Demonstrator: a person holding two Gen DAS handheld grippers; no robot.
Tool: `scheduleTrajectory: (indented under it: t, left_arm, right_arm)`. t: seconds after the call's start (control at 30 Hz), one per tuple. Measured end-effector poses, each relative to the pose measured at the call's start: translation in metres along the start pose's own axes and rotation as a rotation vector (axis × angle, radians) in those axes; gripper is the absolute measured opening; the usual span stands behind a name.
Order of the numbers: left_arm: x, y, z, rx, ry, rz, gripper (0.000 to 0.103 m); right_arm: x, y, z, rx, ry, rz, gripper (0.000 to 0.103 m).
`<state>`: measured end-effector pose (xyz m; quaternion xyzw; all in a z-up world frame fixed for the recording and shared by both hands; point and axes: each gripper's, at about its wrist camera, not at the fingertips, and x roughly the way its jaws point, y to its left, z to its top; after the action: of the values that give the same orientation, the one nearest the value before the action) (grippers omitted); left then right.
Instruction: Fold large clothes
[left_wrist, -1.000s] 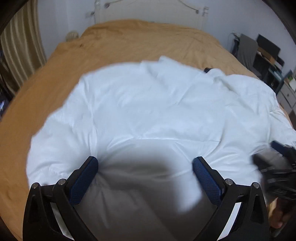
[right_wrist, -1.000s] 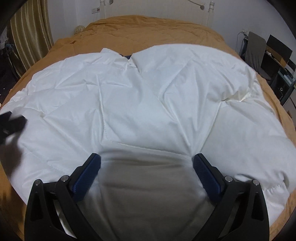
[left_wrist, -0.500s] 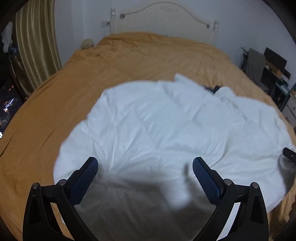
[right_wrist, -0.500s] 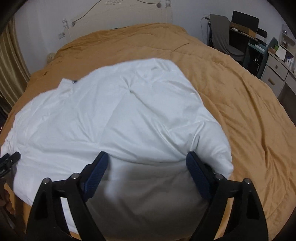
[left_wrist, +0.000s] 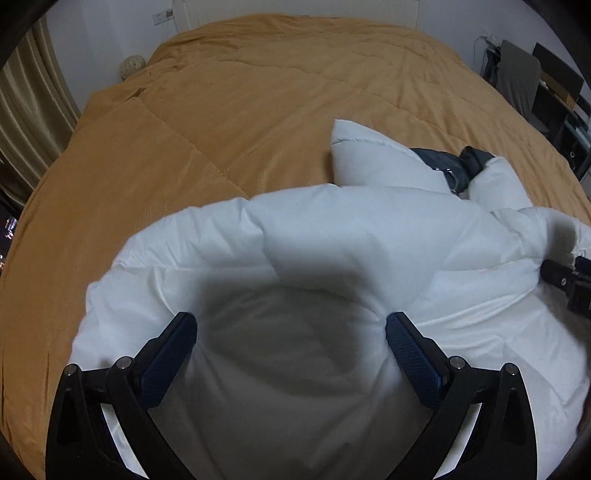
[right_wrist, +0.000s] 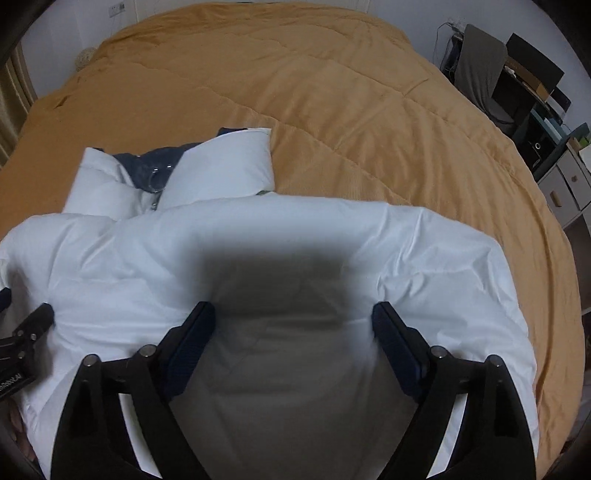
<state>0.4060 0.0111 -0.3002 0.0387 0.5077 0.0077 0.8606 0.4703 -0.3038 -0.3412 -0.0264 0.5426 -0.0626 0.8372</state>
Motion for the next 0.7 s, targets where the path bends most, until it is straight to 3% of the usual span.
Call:
scheduleTrajectory:
  t: [0.17,0.2,0.27,0.33,0.4,0.47,0.57,0.63,0.7]
  left_arm:
    - [0.006,0.045,-0.002,-0.058,-0.025,0.085,0.103]
    - [0.004,0.059,-0.004,-0.078,-0.032,0.153,0.103]
    - [-0.006,0.090,-0.007,-0.162,-0.053,0.239,0.103]
    - [-0.029,0.110,-0.015,-0.226,-0.101,0.258,0.102]
    - [-0.062,0.116,-0.031,-0.252,-0.182,0.201,0.102]
    - [-0.094,0.106,-0.056,-0.238,-0.234,0.070,0.103]
    - [-0.107,0.077,-0.088,-0.165,-0.207,-0.014,0.103]
    - [-0.098,0.065,-0.108,-0.129,-0.171,-0.007,0.103]
    - [-0.075,0.075,-0.122,-0.124,-0.139,0.039,0.103]
  right_arm:
    - [0.009,-0.063,0.006,0.141,0.024,-0.065,0.093]
    - [0.008,-0.079,0.003,0.177,0.025,-0.067,0.093]
    - [-0.001,-0.097,-0.005,0.200,0.003,-0.091,0.093]
    - [-0.024,-0.111,-0.014,0.198,-0.063,-0.139,0.092]
    - [-0.056,-0.114,-0.030,0.186,-0.153,-0.067,0.092]
    - [-0.088,-0.107,-0.054,0.156,-0.223,0.045,0.092]
    - [-0.116,-0.074,-0.094,0.034,-0.259,0.134,0.092]
    - [-0.115,-0.045,-0.125,-0.089,-0.248,0.107,0.093]
    - [-0.094,-0.034,-0.148,-0.159,-0.177,0.070,0.094]
